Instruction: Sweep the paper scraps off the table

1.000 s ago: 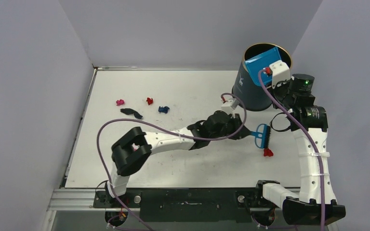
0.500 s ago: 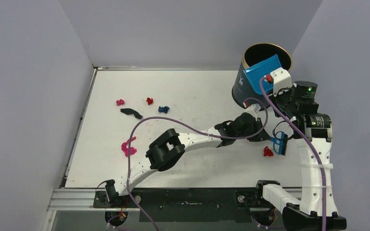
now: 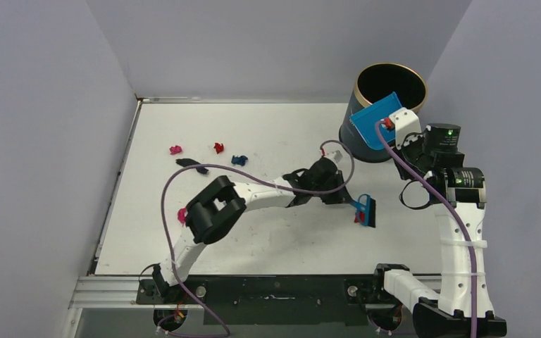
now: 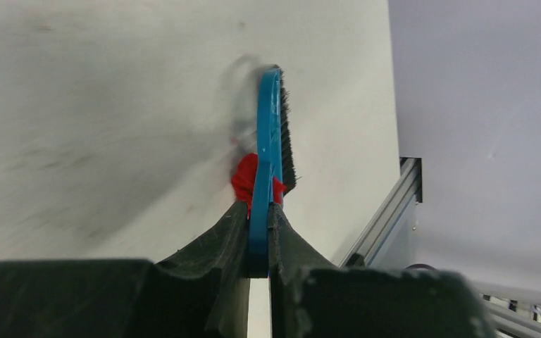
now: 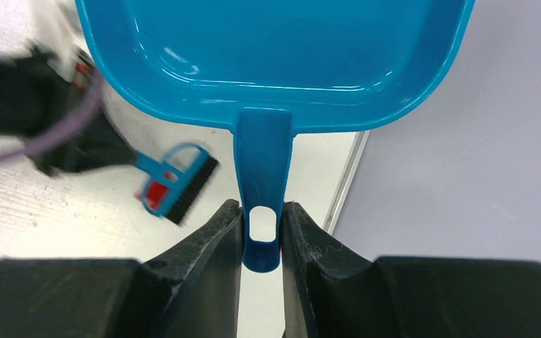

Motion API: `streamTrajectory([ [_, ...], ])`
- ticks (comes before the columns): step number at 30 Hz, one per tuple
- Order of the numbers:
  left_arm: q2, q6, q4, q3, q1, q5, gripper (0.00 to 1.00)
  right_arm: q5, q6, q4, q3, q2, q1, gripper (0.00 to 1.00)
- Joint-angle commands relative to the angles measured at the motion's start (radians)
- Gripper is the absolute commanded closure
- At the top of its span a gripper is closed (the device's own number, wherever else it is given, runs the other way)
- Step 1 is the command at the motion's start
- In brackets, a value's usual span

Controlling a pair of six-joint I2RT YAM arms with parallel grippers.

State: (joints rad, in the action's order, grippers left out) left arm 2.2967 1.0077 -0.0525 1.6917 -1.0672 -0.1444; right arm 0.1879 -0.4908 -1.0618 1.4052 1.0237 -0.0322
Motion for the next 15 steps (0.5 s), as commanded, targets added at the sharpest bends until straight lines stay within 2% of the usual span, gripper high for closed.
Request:
streamTrajectory([
  [1,-0.260,-0.122,0.101,-0.206,0.101,0.021,1.00,0.016,-0.031,-0.001,0.001,-0.018,-0.003,0.95],
  [9,-0.602,-0.297,0.327,-0.476,0.333,0.040,1.00,0.058,-0.071,0.003,-0.044,-0.005,-0.001,0.95],
  [12,-0.737,-0.381,0.410,-0.503,0.433,0.055,1.00,0.098,-0.093,-0.013,-0.066,0.000,0.002,0.95],
  [15,-0.855,-0.499,0.503,-0.455,0.498,0.064,1.00,0.136,-0.142,-0.059,-0.085,0.013,0.004,0.95],
])
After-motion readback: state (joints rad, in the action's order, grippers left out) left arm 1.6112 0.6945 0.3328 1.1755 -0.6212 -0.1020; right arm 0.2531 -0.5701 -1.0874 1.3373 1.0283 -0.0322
